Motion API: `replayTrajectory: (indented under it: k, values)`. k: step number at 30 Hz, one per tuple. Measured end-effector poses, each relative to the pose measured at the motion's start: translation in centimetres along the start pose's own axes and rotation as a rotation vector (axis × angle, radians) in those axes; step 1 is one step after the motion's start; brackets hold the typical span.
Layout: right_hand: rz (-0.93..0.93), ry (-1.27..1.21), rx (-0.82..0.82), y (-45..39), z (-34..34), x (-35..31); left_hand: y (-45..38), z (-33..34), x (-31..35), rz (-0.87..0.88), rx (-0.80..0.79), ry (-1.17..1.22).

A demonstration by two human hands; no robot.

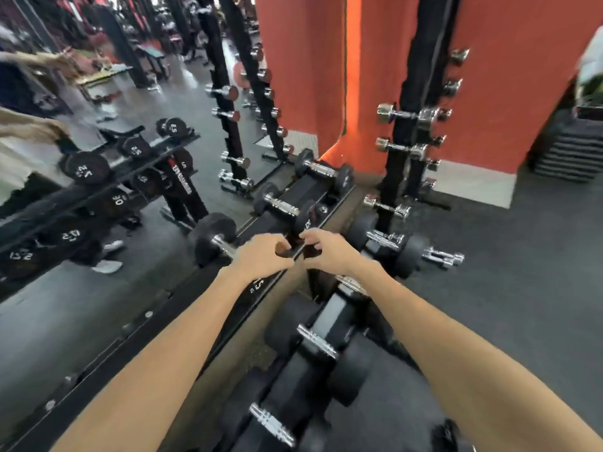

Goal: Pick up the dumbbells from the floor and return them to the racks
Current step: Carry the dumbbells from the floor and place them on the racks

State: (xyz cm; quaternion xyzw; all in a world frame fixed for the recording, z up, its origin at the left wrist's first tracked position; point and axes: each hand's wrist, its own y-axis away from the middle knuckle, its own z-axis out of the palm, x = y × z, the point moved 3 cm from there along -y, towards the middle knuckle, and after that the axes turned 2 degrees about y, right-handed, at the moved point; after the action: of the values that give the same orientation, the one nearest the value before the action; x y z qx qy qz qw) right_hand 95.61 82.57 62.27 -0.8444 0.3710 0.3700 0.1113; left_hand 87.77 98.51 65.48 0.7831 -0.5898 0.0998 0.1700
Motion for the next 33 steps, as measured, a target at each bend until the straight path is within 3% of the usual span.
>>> replayTrajectory:
  k: [9,14,21,33]
  values:
    - [0.222,-0.081,0.380,21.7,-7.0,5.1,6.5,6.5,15.9,0.333,-0.112,0.054]
    - [0.407,-0.118,0.539,39.0,-6.7,7.7,16.0,12.4,24.1,0.508,-0.235,0.087]
    - [0.640,-0.149,0.776,58.9,-3.6,6.2,29.7,17.2,32.6,0.731,-0.333,0.060]
    - [0.816,-0.184,1.001,74.4,2.1,0.1,43.8,20.3,37.5,1.016,-0.491,-0.019]
